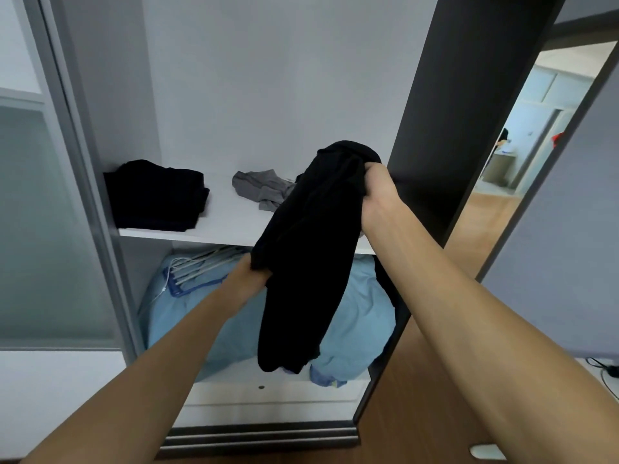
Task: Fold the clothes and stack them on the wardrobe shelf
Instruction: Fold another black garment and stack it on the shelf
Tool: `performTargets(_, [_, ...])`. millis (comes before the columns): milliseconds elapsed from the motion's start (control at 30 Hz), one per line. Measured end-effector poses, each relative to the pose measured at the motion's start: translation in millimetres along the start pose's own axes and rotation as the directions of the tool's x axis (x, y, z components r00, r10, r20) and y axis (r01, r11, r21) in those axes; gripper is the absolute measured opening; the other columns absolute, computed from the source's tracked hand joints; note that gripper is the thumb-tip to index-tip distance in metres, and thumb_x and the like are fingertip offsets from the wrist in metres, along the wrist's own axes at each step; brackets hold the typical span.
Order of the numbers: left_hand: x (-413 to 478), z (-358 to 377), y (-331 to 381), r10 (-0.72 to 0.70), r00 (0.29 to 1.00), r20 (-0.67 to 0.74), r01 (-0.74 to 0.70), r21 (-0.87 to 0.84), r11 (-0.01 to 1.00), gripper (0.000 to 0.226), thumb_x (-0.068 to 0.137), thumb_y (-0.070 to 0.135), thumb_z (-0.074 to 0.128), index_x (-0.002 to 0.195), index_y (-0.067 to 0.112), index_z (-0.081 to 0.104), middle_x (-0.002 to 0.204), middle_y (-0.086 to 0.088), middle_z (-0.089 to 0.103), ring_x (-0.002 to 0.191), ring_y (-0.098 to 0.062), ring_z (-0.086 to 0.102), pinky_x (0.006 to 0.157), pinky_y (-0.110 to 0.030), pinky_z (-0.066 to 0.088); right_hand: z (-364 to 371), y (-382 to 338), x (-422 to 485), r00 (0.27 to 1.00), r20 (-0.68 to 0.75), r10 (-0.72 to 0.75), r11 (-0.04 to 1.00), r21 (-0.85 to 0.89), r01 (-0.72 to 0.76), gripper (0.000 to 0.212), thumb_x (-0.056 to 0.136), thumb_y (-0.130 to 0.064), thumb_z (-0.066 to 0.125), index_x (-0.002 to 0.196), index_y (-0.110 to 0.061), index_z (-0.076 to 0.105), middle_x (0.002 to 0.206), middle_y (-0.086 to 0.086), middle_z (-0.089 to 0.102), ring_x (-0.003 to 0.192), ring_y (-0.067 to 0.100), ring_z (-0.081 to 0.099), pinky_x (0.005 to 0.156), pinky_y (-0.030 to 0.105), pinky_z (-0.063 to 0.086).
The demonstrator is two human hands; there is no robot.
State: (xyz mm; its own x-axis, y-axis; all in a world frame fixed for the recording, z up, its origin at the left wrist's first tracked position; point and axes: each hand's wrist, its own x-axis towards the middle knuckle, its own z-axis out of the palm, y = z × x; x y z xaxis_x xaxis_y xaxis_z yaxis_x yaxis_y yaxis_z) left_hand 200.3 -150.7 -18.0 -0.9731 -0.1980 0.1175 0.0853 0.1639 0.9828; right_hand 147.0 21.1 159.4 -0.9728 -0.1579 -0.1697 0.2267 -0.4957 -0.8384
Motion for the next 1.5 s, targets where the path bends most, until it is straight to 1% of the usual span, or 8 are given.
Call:
performTargets(167, [4.5,-38.0,9.5,-0.089,0.979,-0.186,0.086,-0.023,0.996,0.038,0.095,0.017,0.052,0.059,0.022,0.063,0.052,0.006,0.055,0.047,-0.009,0.046,0.051,-0.023,0.033,-34.1,8.2,20.8,1.0,0.006,-0.017,0.999,-0.047,0.018,0.038,0.097,-0.01,0.047,0.131,-0.002,0.061,0.129,0.016,0.065,0.119,0.033,0.062,0.106,0.045,0.048])
performTargets(467, [-9.6,-95.2,63.6,-0.044,0.949,-0.313,0.006,-0.121,0.993,0.034,0.086,0.026,0.062,0.053,0.025,0.064,0.056,0.003,0.063,0.052,-0.014,0.062,0.049,-0.023,0.05,-81.5,98.3,60.7,0.994,-0.104,0.017,0.742,-0.665,-0.082,0.035,0.091,-0.003,0.052,0.123,0.006,0.058,0.097,0.019,0.067,0.074,0.028,0.064,0.066,0.032,0.054])
performTargets(767, [-28.1,-154.6,61.2,-0.193,0.816,-0.544,0.123,-0.162,0.979,0.023,0.089,0.009,0.048,0.083,0.01,0.07,0.094,-0.015,0.073,0.087,-0.032,0.071,0.078,-0.043,0.061,-15.4,122.0,43.7,0.961,0.117,0.25,0.437,-0.9,-0.004,0.024,0.093,-0.026,0.056,0.106,-0.007,0.064,0.091,0.015,0.071,0.074,0.03,0.069,0.066,0.031,0.055])
performTargets(933, [-36.7,-175.2,46.6,-0.16,0.783,-0.601,0.137,-0.084,0.987,0.028,0.096,0.007,0.042,0.08,0.014,0.064,0.072,0.001,0.069,0.064,-0.013,0.067,0.053,-0.023,0.052,14.0,136.1,23.3,0.937,0.222,0.27,0.397,-0.912,0.102,0.021,0.092,-0.026,0.056,0.088,-0.009,0.068,0.07,0.007,0.071,0.057,0.02,0.068,0.052,0.022,0.05])
performTargets(1067, [-43.7,-182.9,29.5,-0.177,0.819,-0.546,0.25,0.062,0.966,0.007,0.1,0.017,0.053,0.093,0.019,0.051,0.086,0.007,0.056,0.074,-0.007,0.055,0.061,-0.018,0.044,28.3,147.5,18.8,0.914,0.267,0.306,0.582,-0.812,0.042,0.023,0.097,-0.027,0.052,0.098,-0.009,0.066,0.088,0.01,0.074,0.078,0.024,0.071,0.065,0.03,0.056])
performTargets(1133, [-49.6,-181.6,19.4,-0.158,0.837,-0.524,0.275,0.153,0.949,0.031,0.095,0.016,0.064,0.119,0.017,0.045,0.105,0.009,0.054,0.09,-0.007,0.055,0.071,-0.011,0.044,36.4,152.9,18.0,0.92,0.255,0.299,0.705,-0.709,-0.033,0.023,0.098,-0.027,0.051,0.103,-0.009,0.064,0.096,0.012,0.073,0.088,0.027,0.07,0.071,0.034,0.056])
performTargets(1300, [-75.5,-162.2,11.1,-0.204,0.968,-0.143,0.243,0.356,0.902,0.038,0.084,0.007,0.066,0.112,0.032,0.06,0.131,-0.006,0.058,0.124,-0.016,0.054,0.105,-0.036,0.047,51.4,162.0,12.5,0.907,0.264,0.327,0.901,-0.378,-0.214,0.033,0.099,-0.026,0.05,0.124,-0.007,0.06,0.114,0.017,0.07,0.101,0.033,0.069,0.088,0.044,0.057])
performTargets(1500, [-94.4,-143.9,5.6,-0.448,0.813,0.373,0.236,0.492,0.838,0.072,0.086,0.01,0.075,0.135,0.043,0.033,0.132,0.026,0.045,0.119,0.015,0.042,0.097,-0.012,0.04,58.0,163.3,7.0,0.849,0.353,0.393,0.92,-0.164,-0.357,0.035,0.099,-0.034,0.048,0.11,-0.006,0.068,0.098,0.014,0.077,0.089,0.03,0.075,0.077,0.041,0.061])
